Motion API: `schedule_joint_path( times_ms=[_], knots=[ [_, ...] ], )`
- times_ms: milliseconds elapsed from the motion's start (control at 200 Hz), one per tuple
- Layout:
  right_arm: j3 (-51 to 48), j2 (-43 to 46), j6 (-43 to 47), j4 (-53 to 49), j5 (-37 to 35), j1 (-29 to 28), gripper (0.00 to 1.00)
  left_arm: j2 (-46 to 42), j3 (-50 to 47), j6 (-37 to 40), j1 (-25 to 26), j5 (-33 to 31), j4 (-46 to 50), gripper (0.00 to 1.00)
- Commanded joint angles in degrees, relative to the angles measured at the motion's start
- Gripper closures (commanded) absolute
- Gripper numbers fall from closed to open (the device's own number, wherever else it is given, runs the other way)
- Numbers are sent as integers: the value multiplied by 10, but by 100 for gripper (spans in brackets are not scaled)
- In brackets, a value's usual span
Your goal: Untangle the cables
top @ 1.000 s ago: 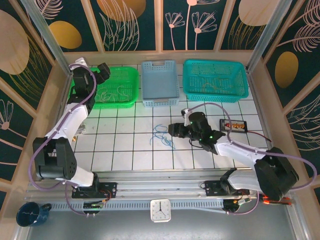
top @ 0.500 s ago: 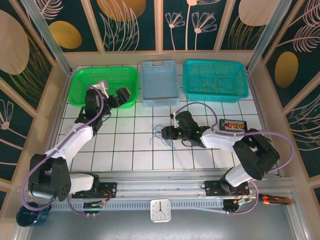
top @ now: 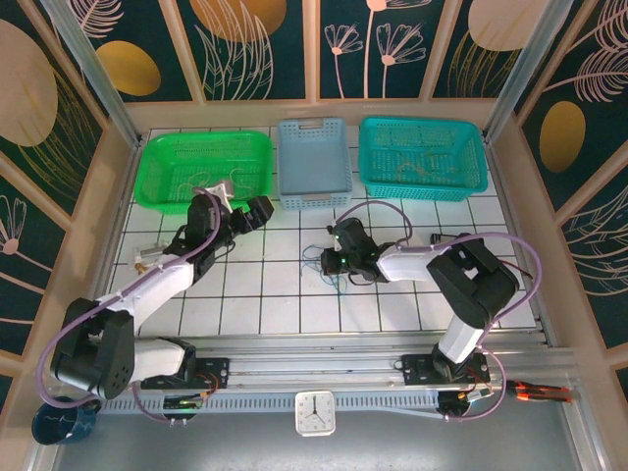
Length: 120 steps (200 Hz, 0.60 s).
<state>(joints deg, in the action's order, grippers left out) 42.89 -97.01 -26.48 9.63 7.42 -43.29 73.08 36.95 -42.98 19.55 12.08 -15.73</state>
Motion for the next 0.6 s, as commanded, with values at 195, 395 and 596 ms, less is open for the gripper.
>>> schedule_joint_path(
  times_ms=[195,395,596],
  knots=[
    [-30,148,6,15,-28,14,100,18,-14,-32,12,46,-72,1],
    [-53,220,7,40,-5,36,100,44,-13,-61,34,71,-116,1],
    [-67,270,-14,64,38,69,100,66,-17,-79,55,77,-146,1]
  ],
)
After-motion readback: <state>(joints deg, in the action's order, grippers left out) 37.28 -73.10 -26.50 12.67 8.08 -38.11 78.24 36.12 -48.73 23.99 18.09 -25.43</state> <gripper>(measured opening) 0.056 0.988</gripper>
